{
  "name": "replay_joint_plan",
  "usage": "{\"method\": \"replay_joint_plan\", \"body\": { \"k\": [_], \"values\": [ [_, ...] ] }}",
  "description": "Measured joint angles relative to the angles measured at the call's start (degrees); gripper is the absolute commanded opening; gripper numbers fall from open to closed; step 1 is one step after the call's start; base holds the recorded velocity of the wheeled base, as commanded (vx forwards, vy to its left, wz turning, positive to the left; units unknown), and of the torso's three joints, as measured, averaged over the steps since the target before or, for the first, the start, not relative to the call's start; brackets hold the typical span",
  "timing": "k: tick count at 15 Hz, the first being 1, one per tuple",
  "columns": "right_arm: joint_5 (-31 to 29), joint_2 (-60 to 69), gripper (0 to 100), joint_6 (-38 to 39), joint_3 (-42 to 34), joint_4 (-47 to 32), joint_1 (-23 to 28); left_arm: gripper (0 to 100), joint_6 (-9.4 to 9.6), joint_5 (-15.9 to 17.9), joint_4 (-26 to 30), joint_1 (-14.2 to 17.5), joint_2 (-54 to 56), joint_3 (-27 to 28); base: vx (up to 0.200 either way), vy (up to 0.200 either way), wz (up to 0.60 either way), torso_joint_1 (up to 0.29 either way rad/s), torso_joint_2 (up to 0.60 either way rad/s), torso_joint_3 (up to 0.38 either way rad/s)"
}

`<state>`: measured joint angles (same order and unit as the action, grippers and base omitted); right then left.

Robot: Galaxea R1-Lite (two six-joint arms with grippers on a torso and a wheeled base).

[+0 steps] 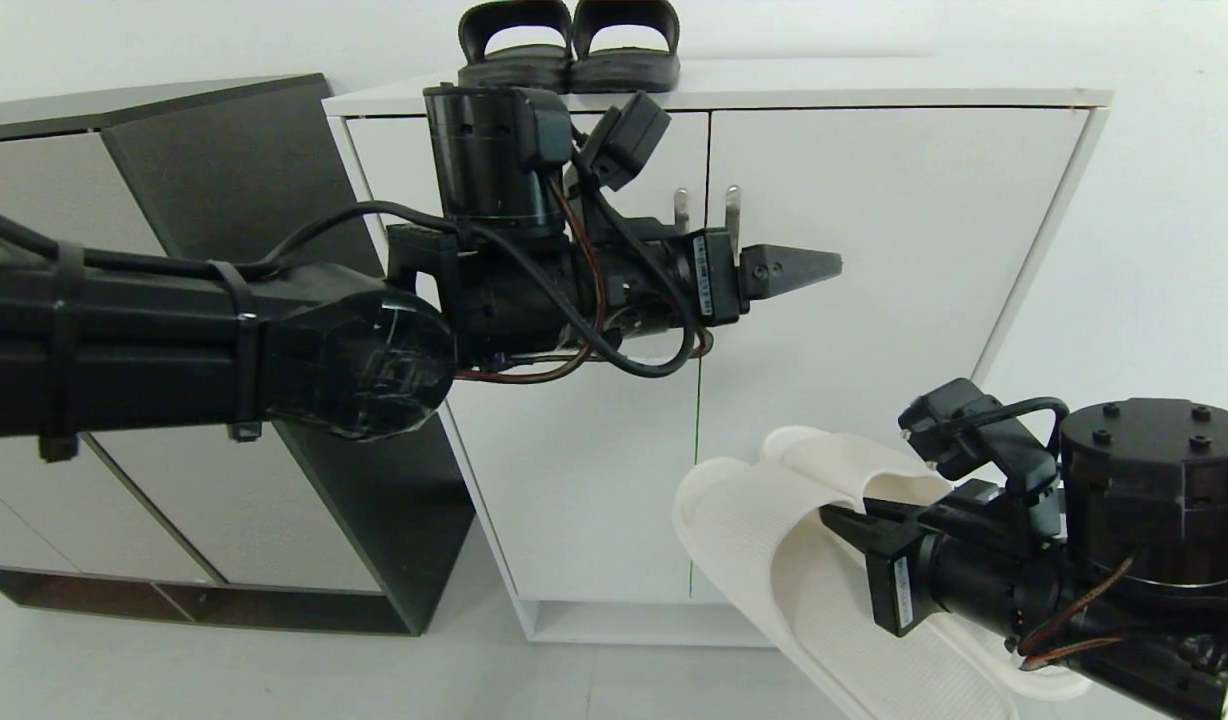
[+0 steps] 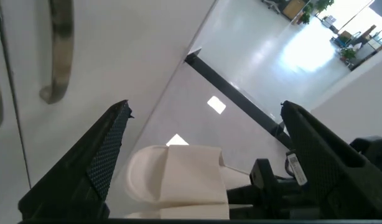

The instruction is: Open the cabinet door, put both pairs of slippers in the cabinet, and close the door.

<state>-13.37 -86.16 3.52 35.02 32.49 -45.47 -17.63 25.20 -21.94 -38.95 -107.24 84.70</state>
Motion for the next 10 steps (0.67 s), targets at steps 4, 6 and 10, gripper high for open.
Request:
{"method": "replay_joint_plan", "body": {
  "k": [4, 6, 10],
  "values": [
    [0.0, 0.0, 0, 0.0, 0.0, 0.0, 0.0, 100, 0.23, -5.0, 0.7, 0.7, -3.1, 5.6, 0.000, 0.000, 0.00, 0.000, 0.00, 0.000],
    [0.0, 0.0, 0, 0.0, 0.0, 0.0, 0.0, 100, 0.33, -5.9, 0.6, 1.4, -3.8, 6.3, 0.000, 0.000, 0.00, 0.000, 0.00, 0.000],
    [0.0, 0.0, 0, 0.0, -0.2, 0.0, 0.0, 100, 0.59, -7.7, 0.7, 3.0, -4.6, 7.0, 0.000, 0.000, 0.00, 0.000, 0.00, 0.000]
  ]
}}
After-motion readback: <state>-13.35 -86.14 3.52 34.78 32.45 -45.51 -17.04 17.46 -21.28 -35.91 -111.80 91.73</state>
